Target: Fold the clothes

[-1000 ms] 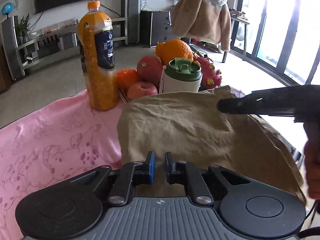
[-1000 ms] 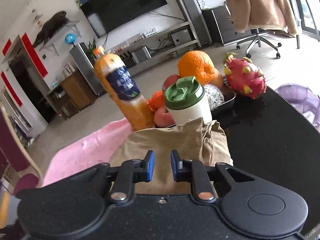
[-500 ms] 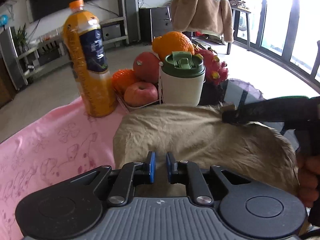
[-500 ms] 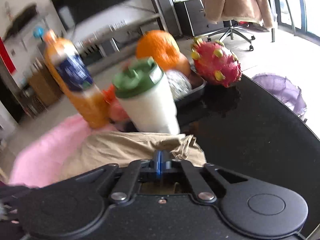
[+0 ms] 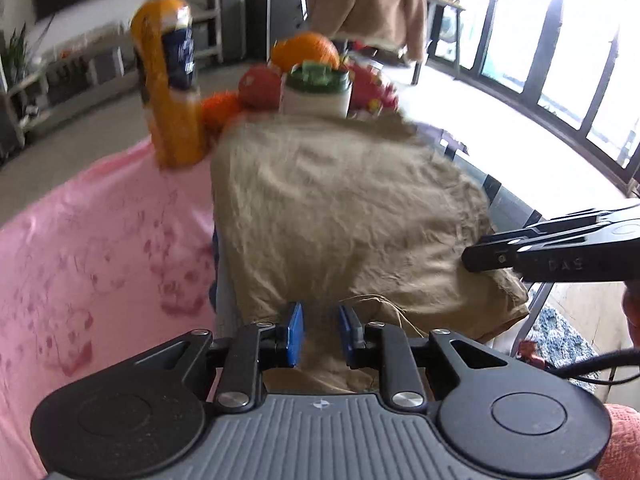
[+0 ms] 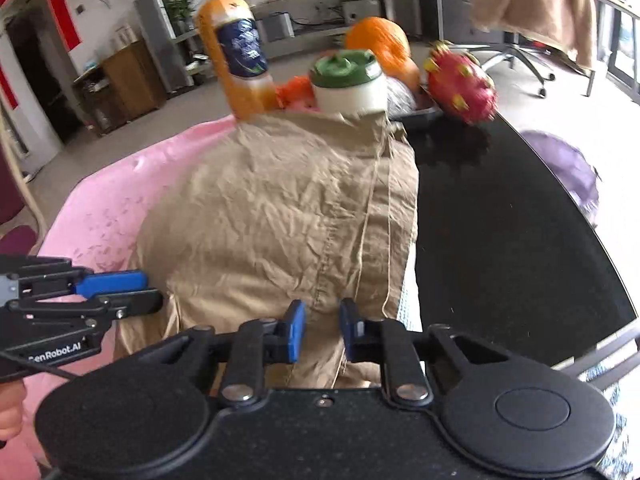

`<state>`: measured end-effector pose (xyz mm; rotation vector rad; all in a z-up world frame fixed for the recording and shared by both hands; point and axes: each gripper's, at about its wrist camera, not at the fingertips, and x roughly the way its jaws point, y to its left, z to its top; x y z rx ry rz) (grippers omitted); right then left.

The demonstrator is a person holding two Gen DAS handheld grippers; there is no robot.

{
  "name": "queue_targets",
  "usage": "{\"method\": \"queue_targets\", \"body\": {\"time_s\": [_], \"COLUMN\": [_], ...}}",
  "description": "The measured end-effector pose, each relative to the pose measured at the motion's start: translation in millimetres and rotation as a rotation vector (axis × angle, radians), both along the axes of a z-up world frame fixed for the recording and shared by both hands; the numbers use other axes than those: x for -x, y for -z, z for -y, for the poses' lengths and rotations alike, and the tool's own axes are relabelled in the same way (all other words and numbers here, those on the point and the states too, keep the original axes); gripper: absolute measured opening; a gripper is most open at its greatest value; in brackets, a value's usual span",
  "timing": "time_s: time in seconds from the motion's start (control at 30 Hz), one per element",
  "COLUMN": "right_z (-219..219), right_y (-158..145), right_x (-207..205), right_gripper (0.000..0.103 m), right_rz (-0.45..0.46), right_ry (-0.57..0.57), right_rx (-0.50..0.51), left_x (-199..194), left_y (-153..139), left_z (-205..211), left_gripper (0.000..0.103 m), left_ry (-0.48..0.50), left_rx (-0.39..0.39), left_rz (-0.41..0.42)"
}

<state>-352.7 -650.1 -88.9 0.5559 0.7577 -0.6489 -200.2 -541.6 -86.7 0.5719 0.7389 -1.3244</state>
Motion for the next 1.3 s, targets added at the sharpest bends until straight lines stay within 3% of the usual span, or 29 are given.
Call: {"method": "queue_targets", "body": {"time_s": [0.07, 0.1, 0.17, 0.2, 0.23, 0.27, 0.3, 0.33, 0.37, 0.43, 0.73, 0.97, 1.3], "right_z": [-2, -5, -10, -12, -14, -17, -20, -24, -27, -39, -95, -130, -177], "right_y": [-12, -20, -38, -47, -56, -66, -77, -87, -95, -111, -164, -183, -196], "right_x": [3, 5, 10, 12, 16, 19, 22, 25, 28, 31, 33, 31, 32], "right_gripper": [0.020, 0.022, 0.037, 0.040, 0.049, 0.065, 0.073, 0.086, 0.091, 0.103, 0.103, 0.103, 0.103], "right_rz": [0.024, 0.036, 0.059, 0.074, 0.093, 0.112, 0.132, 0.146, 0.154, 0.140, -0.074, -0.205, -0.251], "right_ry": [0.030, 0.040, 0.059, 0.069, 0.081, 0.094, 0.108, 0.119, 0.129, 0.140, 0.212, 0.223, 0.205], "right_rx": [-0.005, 0.006, 0.029, 0.037, 0.040, 0.040, 0.041, 0.043, 0.045, 0.055, 0.063, 0.012, 0.096], "left_x": [4, 5, 5, 5, 6, 7, 8, 9, 10, 14, 33, 43, 52], "left_y": [-6, -11, -23, -29, -35, -41, -47, -54, -60, -73, -119, -142, -152], "left_z": [-3, -5, -11, -13, -17, -20, -22, -26, -29, -38, -86, -126, -152], "left_gripper": [0.023, 0.033, 0.044, 0.046, 0.049, 0.058, 0.072, 0.078, 0.085, 0.086, 0.096, 0.101, 0.102], "left_ry": [-0.013, -0.025, -0.056, -0.072, -0.087, -0.101, -0.112, -0.126, -0.139, -0.148, -0.132, -0.102, -0.123], "left_rx": [-0.011, -0.011, -0.008, -0.007, -0.010, -0.015, -0.019, -0.019, -0.016, -0.010, -0.008, -0.002, 0.005], "left_rz": [0.020, 0.023, 0.025, 0.025, 0.028, 0.032, 0.036, 0.043, 0.047, 0.038, -0.014, -0.073, -0.067]}}
